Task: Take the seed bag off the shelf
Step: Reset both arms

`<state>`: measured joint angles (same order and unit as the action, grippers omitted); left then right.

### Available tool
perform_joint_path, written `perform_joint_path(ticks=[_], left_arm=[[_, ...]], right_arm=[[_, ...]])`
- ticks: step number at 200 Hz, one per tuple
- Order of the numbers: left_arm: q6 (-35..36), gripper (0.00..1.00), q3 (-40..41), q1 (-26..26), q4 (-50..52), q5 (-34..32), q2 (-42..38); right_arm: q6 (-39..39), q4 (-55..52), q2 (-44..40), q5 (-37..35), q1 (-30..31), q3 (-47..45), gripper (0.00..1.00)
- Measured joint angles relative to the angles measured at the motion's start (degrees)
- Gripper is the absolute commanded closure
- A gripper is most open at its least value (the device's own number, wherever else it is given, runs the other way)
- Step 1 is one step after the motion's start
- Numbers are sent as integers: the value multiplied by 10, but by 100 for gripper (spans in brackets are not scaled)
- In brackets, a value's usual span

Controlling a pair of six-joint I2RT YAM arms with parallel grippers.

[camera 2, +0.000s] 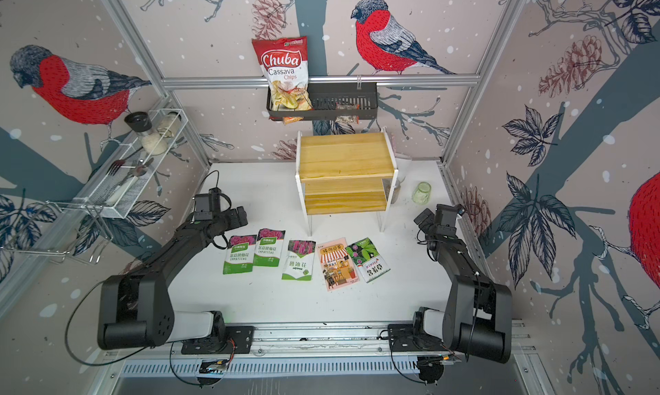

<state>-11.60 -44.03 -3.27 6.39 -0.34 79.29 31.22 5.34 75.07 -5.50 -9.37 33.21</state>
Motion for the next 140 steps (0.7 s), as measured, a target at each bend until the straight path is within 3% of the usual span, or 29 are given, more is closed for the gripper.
perform_joint_path(ticks=[44,70,100,140], left_arm=[[65,4,73,-17,-172,-7,64],[89,4,82,-18,-252,4,100],[90,3,72,-19,-315,3,129],[73,2,159,-19,-438,22,95]], right_arm=[[-77,188,35,-78,61,-77,0],[-120,307,51,-120,69,-122,0],[-154,387,91,-150,81,-113,0],[-208,477,102,-167,123,-140,0]])
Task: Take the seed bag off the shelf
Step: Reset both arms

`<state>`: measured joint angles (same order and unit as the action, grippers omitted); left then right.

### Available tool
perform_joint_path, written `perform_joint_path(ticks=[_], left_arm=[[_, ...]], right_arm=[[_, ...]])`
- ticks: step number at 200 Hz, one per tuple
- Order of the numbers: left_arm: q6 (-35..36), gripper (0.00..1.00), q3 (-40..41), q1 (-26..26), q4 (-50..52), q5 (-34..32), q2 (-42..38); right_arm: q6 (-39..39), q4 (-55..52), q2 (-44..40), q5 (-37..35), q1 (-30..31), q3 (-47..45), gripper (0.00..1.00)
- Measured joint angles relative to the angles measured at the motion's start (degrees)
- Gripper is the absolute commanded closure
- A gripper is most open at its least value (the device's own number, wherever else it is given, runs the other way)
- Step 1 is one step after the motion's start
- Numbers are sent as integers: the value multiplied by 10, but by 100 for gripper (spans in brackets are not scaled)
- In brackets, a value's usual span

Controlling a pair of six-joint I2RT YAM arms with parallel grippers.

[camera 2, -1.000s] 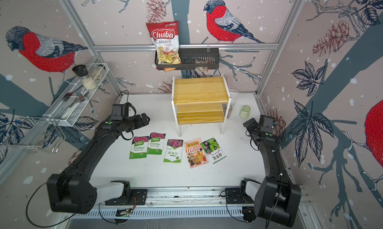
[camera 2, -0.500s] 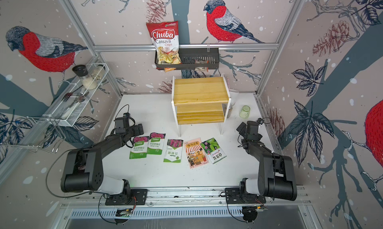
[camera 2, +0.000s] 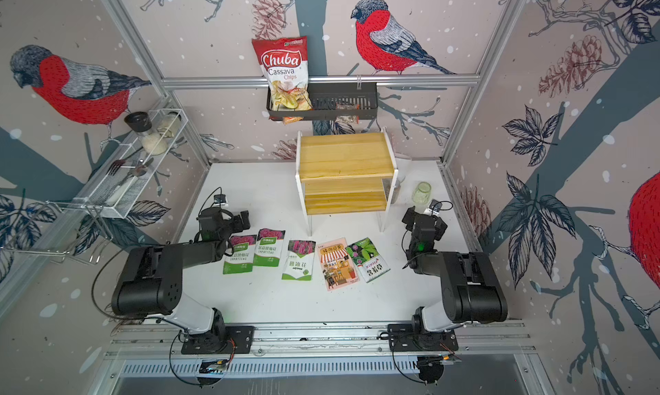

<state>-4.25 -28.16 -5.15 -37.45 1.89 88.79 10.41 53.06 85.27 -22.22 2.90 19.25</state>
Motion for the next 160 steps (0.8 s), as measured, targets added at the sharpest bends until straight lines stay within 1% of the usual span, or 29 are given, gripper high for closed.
perform_joint_path(ticks=[32,46,53,59,70,87,104,121,126,140,160], left_arm=[[0,1,58,8,-100,-2,-27],[12,1,101,30,-165,-5,-30],[17,1,128,42,-211,-10,-21],[17,1,144,50,-231,-19,-14],[19,1,146,53,-225,-37,-14],[25,1,140,55,-266,-64,-13],[28,1,135,57,-275,-65,-15],[28,1,134,57,-279,-67,-15],[28,1,134,57,-279,-68,-15],[31,1,134,57,-278,-70,-15],[31,1,134,58,-278,-71,-16]], right_arm=[[-15,51,-5,-2,1,-29,0],[-17,66,-5,-2,1,-31,0],[-19,70,-6,-2,1,-31,0],[-19,74,-6,-2,1,-31,0],[-23,78,-6,-2,1,-31,0],[-28,80,-6,-2,2,-31,0],[-30,97,-5,3,2,-43,0],[-33,168,20,2,4,-82,0],[-35,168,25,2,6,-88,0],[-41,160,20,-2,12,-82,0],[-41,197,21,0,8,-82,0]])
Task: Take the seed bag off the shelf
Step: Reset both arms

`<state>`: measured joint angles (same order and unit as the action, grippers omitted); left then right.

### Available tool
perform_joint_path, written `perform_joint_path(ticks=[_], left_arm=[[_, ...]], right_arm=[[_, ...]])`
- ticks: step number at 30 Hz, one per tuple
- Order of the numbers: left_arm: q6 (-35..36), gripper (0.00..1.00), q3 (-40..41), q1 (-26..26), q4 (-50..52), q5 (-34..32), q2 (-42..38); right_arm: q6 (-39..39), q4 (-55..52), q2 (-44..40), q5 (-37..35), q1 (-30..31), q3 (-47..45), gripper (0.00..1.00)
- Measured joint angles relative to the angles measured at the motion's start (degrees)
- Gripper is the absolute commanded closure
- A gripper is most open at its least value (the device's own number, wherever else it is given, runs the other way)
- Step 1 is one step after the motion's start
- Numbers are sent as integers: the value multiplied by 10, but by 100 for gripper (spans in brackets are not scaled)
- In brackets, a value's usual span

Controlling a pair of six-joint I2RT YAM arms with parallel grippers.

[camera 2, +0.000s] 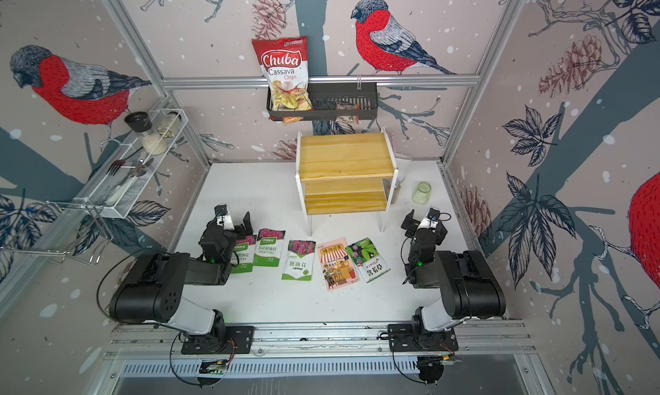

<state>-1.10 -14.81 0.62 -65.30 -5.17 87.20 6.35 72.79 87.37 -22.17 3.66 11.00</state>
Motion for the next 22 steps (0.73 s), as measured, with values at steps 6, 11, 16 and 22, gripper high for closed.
perform_joint_path(ticks=[6,11,16,22], left_arm=[[0,1,0,0,0,-8,0],[0,1,0,0,0,-8,0],[0,1,0,0,0,-8,0],[0,1,0,0,0,-8,0]], right_arm=[[-1,0,-6,-1,2,4,0],[-1,-1,-7,-1,2,4,0],[-1,-4,-5,1,-1,7,0],[-1,-5,-4,3,-4,7,0]])
